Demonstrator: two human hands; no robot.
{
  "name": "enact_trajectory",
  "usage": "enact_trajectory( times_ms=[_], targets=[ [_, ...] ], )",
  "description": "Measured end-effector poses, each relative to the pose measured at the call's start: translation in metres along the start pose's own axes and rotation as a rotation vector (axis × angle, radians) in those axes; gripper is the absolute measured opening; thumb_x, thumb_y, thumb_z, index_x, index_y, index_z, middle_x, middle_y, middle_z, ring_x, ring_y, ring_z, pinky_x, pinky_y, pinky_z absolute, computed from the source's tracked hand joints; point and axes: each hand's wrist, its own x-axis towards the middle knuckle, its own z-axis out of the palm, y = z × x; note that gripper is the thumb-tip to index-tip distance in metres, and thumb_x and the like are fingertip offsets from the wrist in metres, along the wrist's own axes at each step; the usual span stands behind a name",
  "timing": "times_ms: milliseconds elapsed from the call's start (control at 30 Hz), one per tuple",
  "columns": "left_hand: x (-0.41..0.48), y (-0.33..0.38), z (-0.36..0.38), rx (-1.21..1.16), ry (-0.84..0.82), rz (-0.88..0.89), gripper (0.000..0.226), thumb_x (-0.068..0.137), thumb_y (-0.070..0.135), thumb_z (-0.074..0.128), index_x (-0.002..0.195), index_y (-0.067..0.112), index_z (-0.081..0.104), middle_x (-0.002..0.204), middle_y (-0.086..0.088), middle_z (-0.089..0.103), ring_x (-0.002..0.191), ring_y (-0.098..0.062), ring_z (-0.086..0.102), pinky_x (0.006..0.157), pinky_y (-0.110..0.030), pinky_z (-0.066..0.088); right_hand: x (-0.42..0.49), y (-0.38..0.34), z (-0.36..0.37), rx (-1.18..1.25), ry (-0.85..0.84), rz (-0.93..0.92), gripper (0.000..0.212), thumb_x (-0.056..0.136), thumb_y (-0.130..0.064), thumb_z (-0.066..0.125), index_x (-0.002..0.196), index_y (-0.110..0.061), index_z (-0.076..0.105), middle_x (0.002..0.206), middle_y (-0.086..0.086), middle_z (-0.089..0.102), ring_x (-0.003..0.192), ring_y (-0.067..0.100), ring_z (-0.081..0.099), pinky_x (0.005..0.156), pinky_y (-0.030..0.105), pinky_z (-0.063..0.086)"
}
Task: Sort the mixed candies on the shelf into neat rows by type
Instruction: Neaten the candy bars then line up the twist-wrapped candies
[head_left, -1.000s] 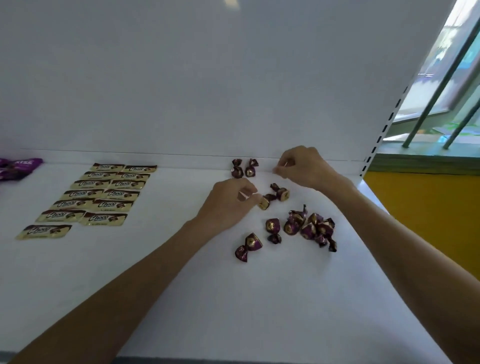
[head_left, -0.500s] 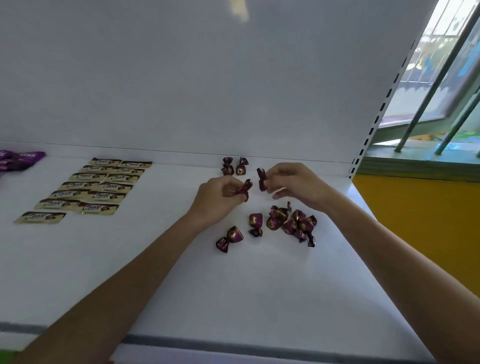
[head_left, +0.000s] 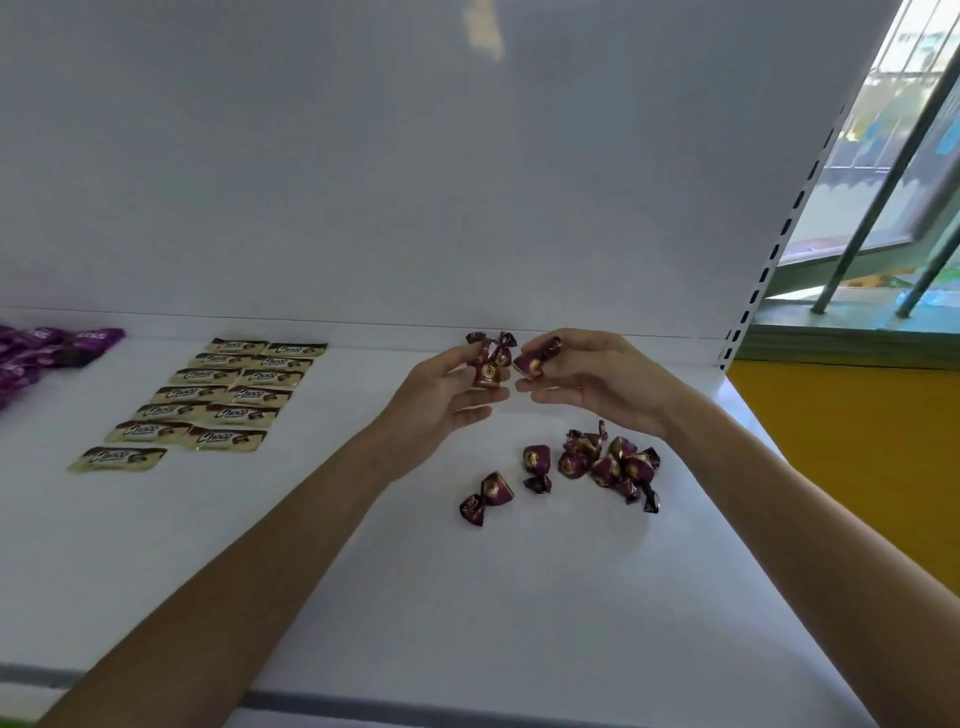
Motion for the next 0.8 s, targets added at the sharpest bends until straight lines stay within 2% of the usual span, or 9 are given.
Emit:
enact_trajectory(
  times_ms=[100, 200, 300, 400, 467, 533, 600, 667, 800],
  targets=[
    [0.002, -0.001, -0.003, 0.061, 0.017, 0.008, 0.029, 0.097, 0.005, 0.038, 0.114, 0.024, 0.053, 0.095, 0.0, 0.068, 0.077, -0.012, 0.065, 0.067, -0.024, 0.045, 0.001, 0.001, 0.0, -0.099, 0.02, 0.009, 0.016, 0.087, -0.001, 0.053, 0.1, -0.002, 0.062, 0.095, 0.007, 0.069, 0.084, 0.019, 0.069, 0.07, 0.024, 0.056],
    [0.003, -0.001, -0.005, -0.035, 0.007, 0.003, 0.024, 0.095, 0.003, 0.041, 0.104, 0.016, 0.059, 0.094, -0.005, 0.067, 0.075, -0.013, 0.064, 0.066, -0.019, 0.049, 0.003, 0.003, -0.001, -0.236, 0.067, 0.016, 0.022, 0.085, -0.009, 0.06, 0.104, 0.001, 0.061, 0.095, 0.006, 0.068, 0.081, 0.014, 0.067, 0.066, 0.023, 0.054],
    [0.004, -0.003, -0.008, -0.052, 0.019, 0.014, 0.013, 0.091, 0.008, 0.051, 0.097, 0.013, 0.062, 0.094, -0.007, 0.065, 0.076, -0.012, 0.062, 0.071, -0.019, 0.05, 0.006, 0.007, -0.002, -0.308, 0.114, 0.018, 0.018, 0.084, -0.006, 0.061, 0.101, 0.0, 0.062, 0.094, 0.008, 0.068, 0.082, 0.014, 0.065, 0.07, 0.023, 0.054],
    [0.008, -0.009, -0.017, 0.163, 0.112, 0.08, 0.015, 0.087, 0.006, 0.059, 0.099, 0.015, 0.059, 0.095, -0.001, 0.067, 0.074, -0.007, 0.064, 0.071, -0.016, 0.051, 0.013, 0.011, -0.004, -0.42, 0.186, 0.035, 0.014, 0.081, -0.001, 0.064, 0.094, -0.004, 0.064, 0.087, 0.008, 0.068, 0.078, 0.015, 0.063, 0.071, 0.021, 0.055],
    [0.01, -0.012, -0.022, 0.349, 0.161, 0.113, 0.018, 0.085, 0.007, 0.062, 0.099, 0.018, 0.059, 0.098, 0.002, 0.067, 0.079, -0.006, 0.064, 0.074, -0.016, 0.05, 0.019, 0.016, -0.005, -0.639, 0.218, 0.059, 0.011, 0.078, -0.005, 0.066, 0.088, -0.01, 0.065, 0.082, 0.002, 0.068, 0.078, 0.015, 0.062, 0.072, 0.023, 0.053],
    [0.012, -0.016, -0.026, 0.538, 0.193, 0.168, 0.018, 0.083, 0.01, 0.065, 0.096, 0.023, 0.062, 0.104, 0.004, 0.065, 0.091, -0.006, 0.06, 0.077, -0.014, 0.044, 0.026, 0.023, -0.006, -0.914, 0.231, 0.071, 0.011, 0.077, -0.014, 0.069, 0.088, -0.016, 0.065, 0.087, -0.001, 0.067, 0.085, 0.015, 0.061, 0.076, 0.024, 0.048],
    [0.014, -0.021, -0.028, 0.685, 0.231, 0.223, 0.019, 0.082, 0.013, 0.066, 0.095, 0.027, 0.065, 0.108, 0.004, 0.06, 0.098, -0.008, 0.055, 0.077, -0.015, 0.037, 0.033, 0.028, -0.006, -1.039, 0.245, 0.046, 0.018, 0.077, -0.02, 0.069, 0.095, -0.016, 0.066, 0.098, -0.002, 0.064, 0.091, 0.015, 0.059, 0.078, 0.024, 0.043],
    [0.016, -0.023, -0.029, 0.763, 0.255, 0.255, 0.019, 0.081, 0.016, 0.067, 0.092, 0.031, 0.064, 0.106, 0.002, 0.057, 0.094, -0.011, 0.053, 0.073, -0.013, 0.037, 0.041, 0.028, -0.005, -1.102, 0.253, 0.005, 0.023, 0.08, -0.021, 0.068, 0.102, -0.014, 0.066, 0.102, -0.001, 0.061, 0.09, 0.013, 0.056, 0.074, 0.02, 0.039],
    [0.022, -0.026, -0.028, 0.778, 0.217, 0.268, 0.016, 0.079, 0.018, 0.07, 0.09, 0.027, 0.064, 0.094, 0.003, 0.064, 0.077, -0.005, 0.058, 0.065, -0.003, 0.039, 0.055, 0.028, -0.001, -1.089, 0.291, 0.008, 0.018, 0.082, -0.012, 0.063, 0.099, -0.008, 0.065, 0.101, 0.006, 0.064, 0.087, 0.016, 0.055, 0.067, 0.019, 0.04]
  ],
)
